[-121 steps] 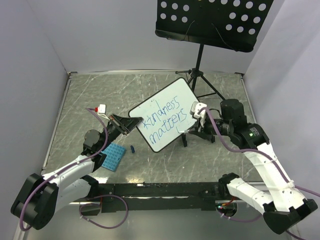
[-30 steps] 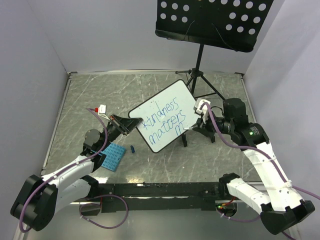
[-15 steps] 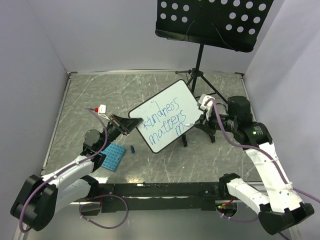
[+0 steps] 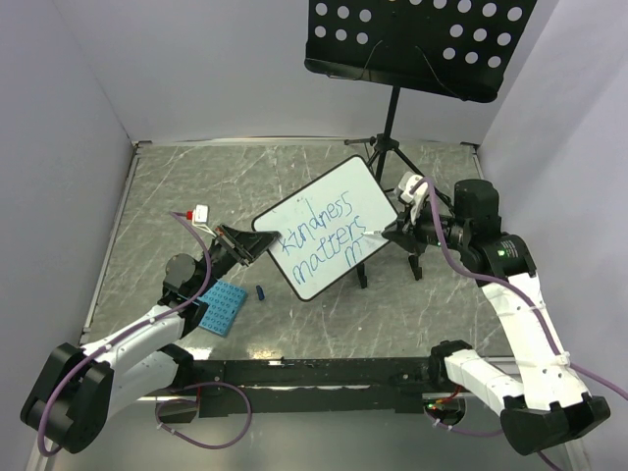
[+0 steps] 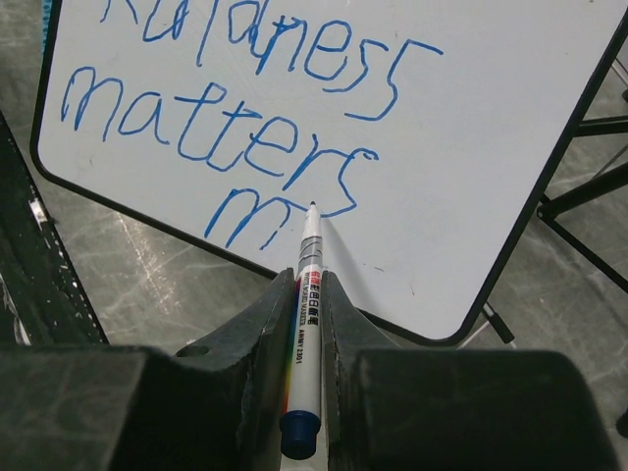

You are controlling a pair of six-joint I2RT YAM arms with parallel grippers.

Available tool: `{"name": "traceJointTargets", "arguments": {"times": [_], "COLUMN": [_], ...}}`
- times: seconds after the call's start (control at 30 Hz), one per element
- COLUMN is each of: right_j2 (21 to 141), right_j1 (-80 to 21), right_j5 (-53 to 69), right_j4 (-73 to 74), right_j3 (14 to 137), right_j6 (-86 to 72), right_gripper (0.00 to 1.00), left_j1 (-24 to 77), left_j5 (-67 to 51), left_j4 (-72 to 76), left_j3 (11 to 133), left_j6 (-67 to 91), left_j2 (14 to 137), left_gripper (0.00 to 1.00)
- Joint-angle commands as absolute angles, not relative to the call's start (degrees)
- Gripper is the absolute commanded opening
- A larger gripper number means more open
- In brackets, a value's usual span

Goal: Write a sentence on the whiteboard

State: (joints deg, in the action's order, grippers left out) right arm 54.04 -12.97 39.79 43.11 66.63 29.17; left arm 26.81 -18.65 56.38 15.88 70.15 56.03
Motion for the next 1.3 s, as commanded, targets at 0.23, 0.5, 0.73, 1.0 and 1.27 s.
{"name": "traceJointTargets", "arguments": {"times": [0.23, 0.5, 0.73, 1.0, 1.27], "right_j2": [53.6, 53.1, 52.6, 52.8, 52.7], "right_j1": [-12.8, -12.7, -12.7, -12.2, -12.0], "right_j5": [41.9, 42.2, 41.7, 42.1, 42.5], "right_j4": [41.3, 41.1, 41.5, 41.4, 41.5], "right_j3": [65.8, 65.7, 66.3, 66.3, 66.4], "right_j6": [28.9, 28.7, 28.7, 28.6, 28.7], "right_gripper": [0.0, 0.0, 0.0, 0.0, 0.0], "left_j1": [26.5, 26.5, 26.5, 26.5, 26.5], "left_j5": [-19.2, -18.8, -18.7, -18.6, -18.5], "left_j4": [67.9, 66.1, 66.9, 66.4, 66.0], "left_j3": [19.2, 19.4, 18.9, 18.5, 18.5], "left_j6": [73.1, 72.5, 72.7, 72.5, 72.4], "left_j2": [55.5, 54.3, 54.6, 53.7, 53.3], "left_gripper": [0.01, 0.01, 0.01, 0.01, 0.01]}}
